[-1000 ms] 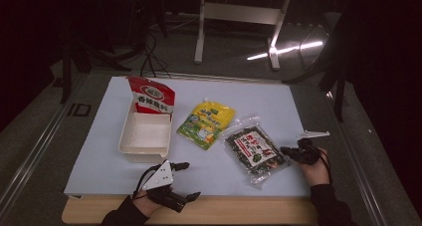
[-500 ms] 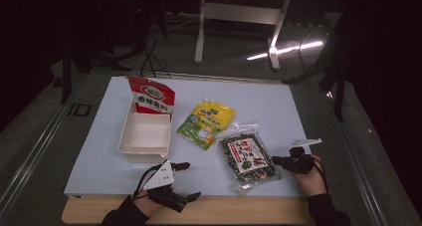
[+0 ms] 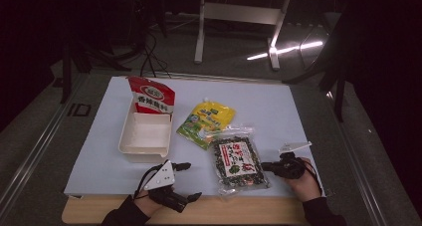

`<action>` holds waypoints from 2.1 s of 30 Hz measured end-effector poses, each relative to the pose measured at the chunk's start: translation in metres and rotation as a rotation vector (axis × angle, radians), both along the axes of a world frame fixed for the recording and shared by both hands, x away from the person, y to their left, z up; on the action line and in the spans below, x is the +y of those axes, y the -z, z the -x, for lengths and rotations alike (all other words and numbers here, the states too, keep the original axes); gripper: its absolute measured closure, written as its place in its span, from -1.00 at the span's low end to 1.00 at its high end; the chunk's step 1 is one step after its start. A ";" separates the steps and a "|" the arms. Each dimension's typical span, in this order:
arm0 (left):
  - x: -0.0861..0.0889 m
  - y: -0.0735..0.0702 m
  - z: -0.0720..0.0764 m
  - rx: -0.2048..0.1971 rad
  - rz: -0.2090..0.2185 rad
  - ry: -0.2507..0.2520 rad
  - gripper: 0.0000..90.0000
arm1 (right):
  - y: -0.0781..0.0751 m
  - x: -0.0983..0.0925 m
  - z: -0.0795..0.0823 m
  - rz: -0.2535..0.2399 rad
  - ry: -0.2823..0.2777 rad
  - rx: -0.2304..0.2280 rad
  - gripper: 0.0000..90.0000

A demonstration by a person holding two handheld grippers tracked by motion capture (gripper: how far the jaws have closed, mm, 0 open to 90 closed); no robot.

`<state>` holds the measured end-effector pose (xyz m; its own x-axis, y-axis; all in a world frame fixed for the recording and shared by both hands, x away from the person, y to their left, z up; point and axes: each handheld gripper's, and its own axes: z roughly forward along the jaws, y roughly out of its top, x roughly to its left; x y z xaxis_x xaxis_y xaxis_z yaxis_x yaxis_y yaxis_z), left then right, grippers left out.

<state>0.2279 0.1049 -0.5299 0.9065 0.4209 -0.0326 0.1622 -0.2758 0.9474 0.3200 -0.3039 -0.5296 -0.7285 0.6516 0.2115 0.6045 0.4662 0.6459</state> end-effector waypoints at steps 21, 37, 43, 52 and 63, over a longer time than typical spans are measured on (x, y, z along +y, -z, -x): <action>0.000 0.000 -0.001 0.001 0.001 -0.003 -0.86 | -0.034 0.006 -0.033 -0.009 0.017 -0.110 0.78; 0.001 0.000 0.000 0.001 0.002 -0.001 -0.86 | -0.036 0.025 -0.084 0.019 0.027 -0.110 0.43; 0.001 0.000 0.000 0.002 0.000 0.000 -0.86 | -0.029 0.032 -0.099 0.028 0.034 -0.092 0.29; 0.001 0.001 0.000 0.002 -0.003 0.000 -0.86 | -0.019 0.037 -0.121 0.023 0.047 -0.043 0.17; 0.002 0.002 -0.001 0.005 -0.010 0.003 -0.86 | -0.019 0.051 -0.137 0.012 -0.024 -0.030 0.02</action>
